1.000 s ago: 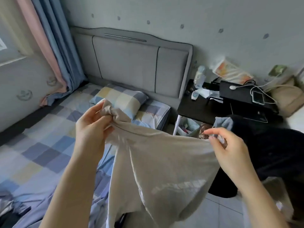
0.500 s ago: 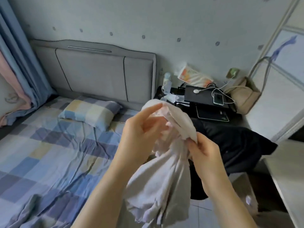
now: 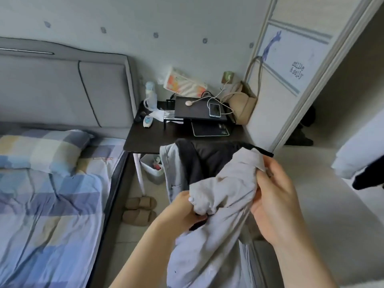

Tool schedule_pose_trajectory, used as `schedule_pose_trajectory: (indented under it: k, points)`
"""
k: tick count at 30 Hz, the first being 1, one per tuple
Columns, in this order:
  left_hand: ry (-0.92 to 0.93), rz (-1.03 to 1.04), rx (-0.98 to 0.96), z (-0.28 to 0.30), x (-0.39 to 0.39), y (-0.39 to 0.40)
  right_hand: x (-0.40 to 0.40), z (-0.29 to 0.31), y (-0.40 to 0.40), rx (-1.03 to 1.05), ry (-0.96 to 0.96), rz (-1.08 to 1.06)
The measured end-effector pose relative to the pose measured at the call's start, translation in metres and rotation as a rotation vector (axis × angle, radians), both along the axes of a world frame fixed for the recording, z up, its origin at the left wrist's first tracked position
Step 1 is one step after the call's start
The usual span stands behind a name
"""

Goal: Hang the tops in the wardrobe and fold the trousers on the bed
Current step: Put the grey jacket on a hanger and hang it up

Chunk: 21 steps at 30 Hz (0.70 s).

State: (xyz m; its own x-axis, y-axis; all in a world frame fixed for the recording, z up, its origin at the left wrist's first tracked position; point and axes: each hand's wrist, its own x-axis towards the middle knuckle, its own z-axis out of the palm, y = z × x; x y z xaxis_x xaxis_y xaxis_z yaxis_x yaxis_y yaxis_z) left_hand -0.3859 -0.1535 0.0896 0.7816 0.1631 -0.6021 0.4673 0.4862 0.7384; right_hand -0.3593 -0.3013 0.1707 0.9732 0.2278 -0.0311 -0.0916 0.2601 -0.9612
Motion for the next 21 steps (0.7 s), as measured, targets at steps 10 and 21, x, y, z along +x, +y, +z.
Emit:
schedule_pose_trajectory:
  k: [10,21]
  points:
    - [-0.564,-0.03,0.402,0.068,0.067,0.01,0.024,-0.008,-0.043,-0.569,-0.016,-0.284]
    - [-0.977,-0.332,0.57,0.13,0.118,-0.002,0.045,-0.005,-0.037,-1.008,-0.111,-0.435]
